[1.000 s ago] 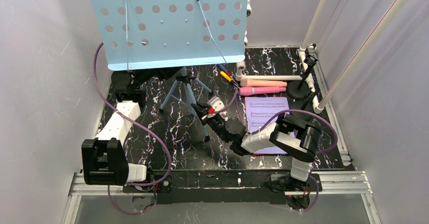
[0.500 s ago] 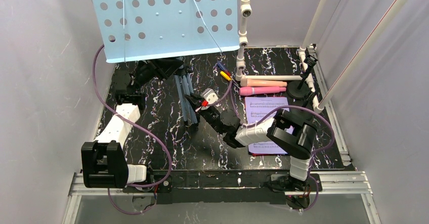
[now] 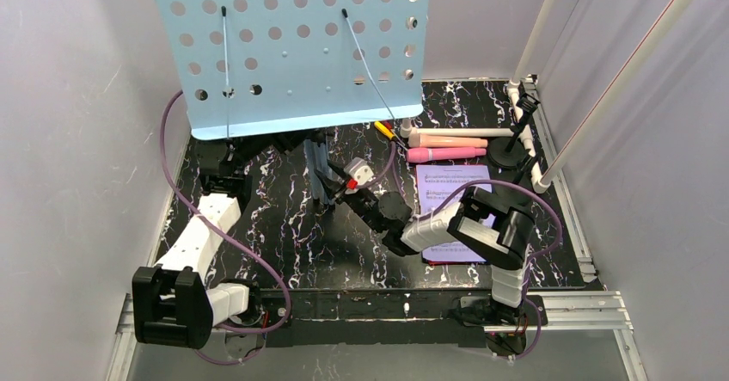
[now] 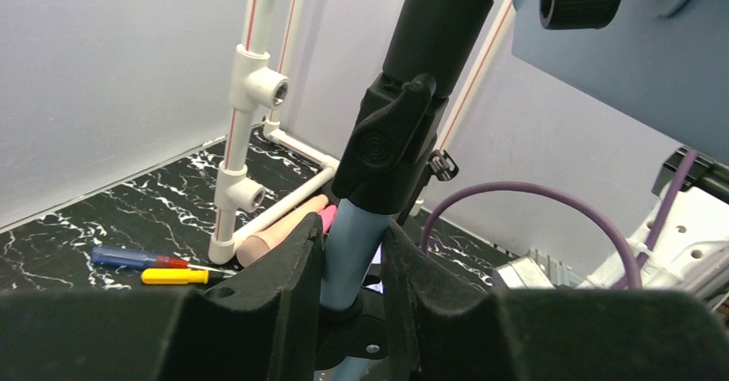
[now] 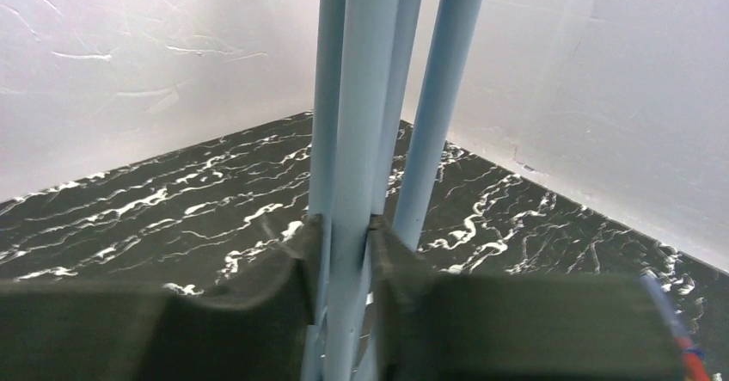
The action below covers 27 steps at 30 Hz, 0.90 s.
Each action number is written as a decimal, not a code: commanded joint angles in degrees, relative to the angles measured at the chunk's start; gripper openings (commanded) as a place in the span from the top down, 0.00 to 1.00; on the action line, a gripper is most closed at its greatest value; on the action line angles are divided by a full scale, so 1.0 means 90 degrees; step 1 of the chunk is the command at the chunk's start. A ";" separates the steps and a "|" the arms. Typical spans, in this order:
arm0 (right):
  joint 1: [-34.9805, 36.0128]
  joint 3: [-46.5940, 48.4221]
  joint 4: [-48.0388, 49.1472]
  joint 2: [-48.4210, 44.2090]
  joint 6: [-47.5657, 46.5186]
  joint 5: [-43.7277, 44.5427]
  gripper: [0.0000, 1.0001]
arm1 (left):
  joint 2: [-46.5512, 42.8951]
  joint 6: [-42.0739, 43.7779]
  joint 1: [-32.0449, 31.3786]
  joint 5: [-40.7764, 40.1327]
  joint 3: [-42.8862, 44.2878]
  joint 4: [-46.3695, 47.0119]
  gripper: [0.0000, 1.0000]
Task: Pack up the instrument practice props
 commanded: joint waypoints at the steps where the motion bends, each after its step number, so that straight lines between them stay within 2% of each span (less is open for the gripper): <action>1: 0.0088 -0.0097 0.1330 0.0153 -0.0121 -0.0239 0.47 | -0.0360 -0.0203 -0.0180 -0.0084 -0.0035 0.0198 1.00; 4: 0.0092 -0.0025 0.1296 0.0225 -0.0138 -0.0240 0.31 | -0.0362 -0.0198 -0.0180 -0.0141 -0.0047 0.0171 1.00; 7: 0.0088 0.0144 0.1288 0.0368 -0.0146 -0.0211 0.25 | -0.0403 -0.0197 -0.0185 -0.0212 -0.0081 0.0165 1.00; 19: 0.0112 0.1144 0.2047 0.1644 -0.0769 0.0839 0.24 | -0.0615 -0.0223 -0.0180 -0.0738 -0.0281 0.0121 1.00; 27: 0.0078 0.2012 0.1928 0.2268 -0.0901 0.1443 0.26 | -0.0643 -0.0228 -0.0180 -0.0838 -0.0341 0.0108 1.00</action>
